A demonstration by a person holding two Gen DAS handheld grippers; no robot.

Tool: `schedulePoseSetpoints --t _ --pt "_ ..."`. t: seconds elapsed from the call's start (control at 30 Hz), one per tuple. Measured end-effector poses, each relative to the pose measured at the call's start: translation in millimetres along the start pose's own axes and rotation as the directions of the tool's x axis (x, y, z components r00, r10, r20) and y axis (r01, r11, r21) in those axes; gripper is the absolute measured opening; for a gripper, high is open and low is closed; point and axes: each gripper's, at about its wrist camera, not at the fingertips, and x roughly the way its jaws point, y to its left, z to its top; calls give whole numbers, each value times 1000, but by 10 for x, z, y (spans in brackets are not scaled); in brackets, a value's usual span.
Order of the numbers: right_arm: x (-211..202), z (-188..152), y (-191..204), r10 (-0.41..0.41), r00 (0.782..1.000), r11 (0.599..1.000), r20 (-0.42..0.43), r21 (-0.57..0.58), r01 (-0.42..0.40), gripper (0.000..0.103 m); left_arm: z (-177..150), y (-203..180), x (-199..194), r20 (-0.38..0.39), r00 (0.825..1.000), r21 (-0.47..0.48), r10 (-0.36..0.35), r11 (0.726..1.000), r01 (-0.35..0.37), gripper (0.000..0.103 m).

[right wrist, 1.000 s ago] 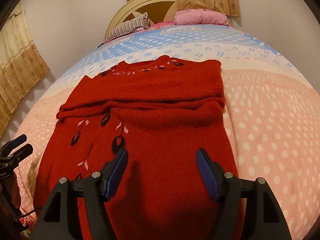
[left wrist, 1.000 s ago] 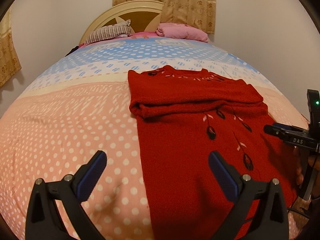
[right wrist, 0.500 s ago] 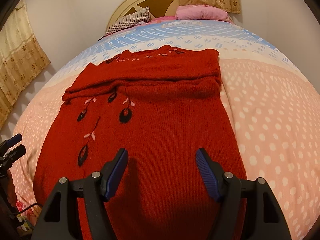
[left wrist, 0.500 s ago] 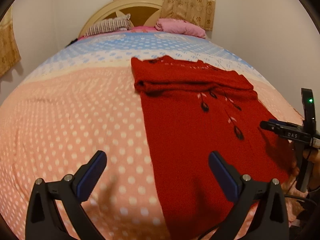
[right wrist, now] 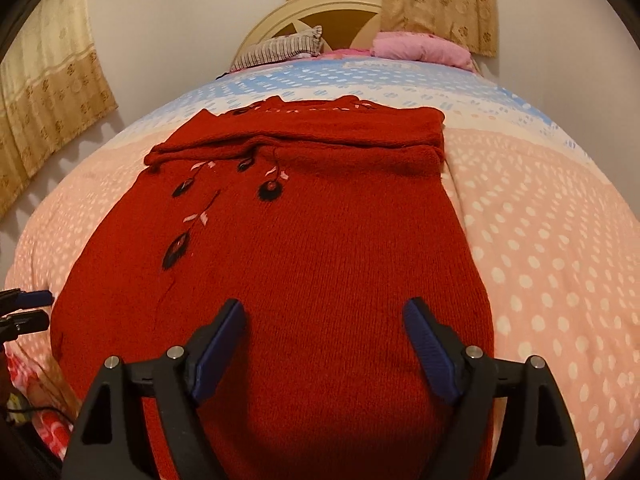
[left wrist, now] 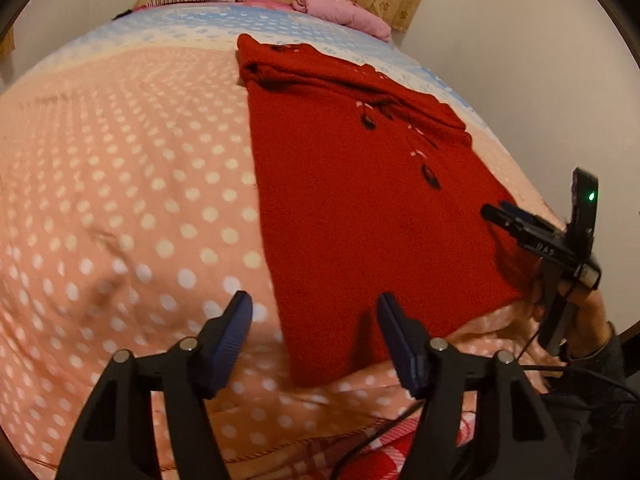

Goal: Fold small clothes
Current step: 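Move the left gripper to the cardigan hem and close on it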

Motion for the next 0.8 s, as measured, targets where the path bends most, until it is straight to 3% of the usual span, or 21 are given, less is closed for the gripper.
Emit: schedulePoseSetpoints --t 0.07,0.13,0.17,0.43,0.7,0.8 --pt "-27 -53 -1 5 1000 1000 19 -14 -5 83 -2 -2 -11 4 1000 -11 -11 1000 11 66" --pt "-44 -84 1 4 999 1000 32 -23 -4 83 -6 4 -18 0 999 -28 -46 999 46 51" --pt "-47 -92 7 3 999 1000 37 -27 -2 83 -16 1 2 -13 997 -37 -73 997 72 48" --pt "-51 -108 10 8 998 1000 55 -28 -6 84 -15 20 40 -8 997 -72 -71 995 70 48" --pt "-62 -149 15 7 997 999 71 -36 -4 84 -24 -53 90 -18 1000 -11 -18 1000 18 49" --pt "-67 -151 11 10 997 999 73 -35 -7 85 -30 -64 98 -12 1000 3 -7 1000 7 43"
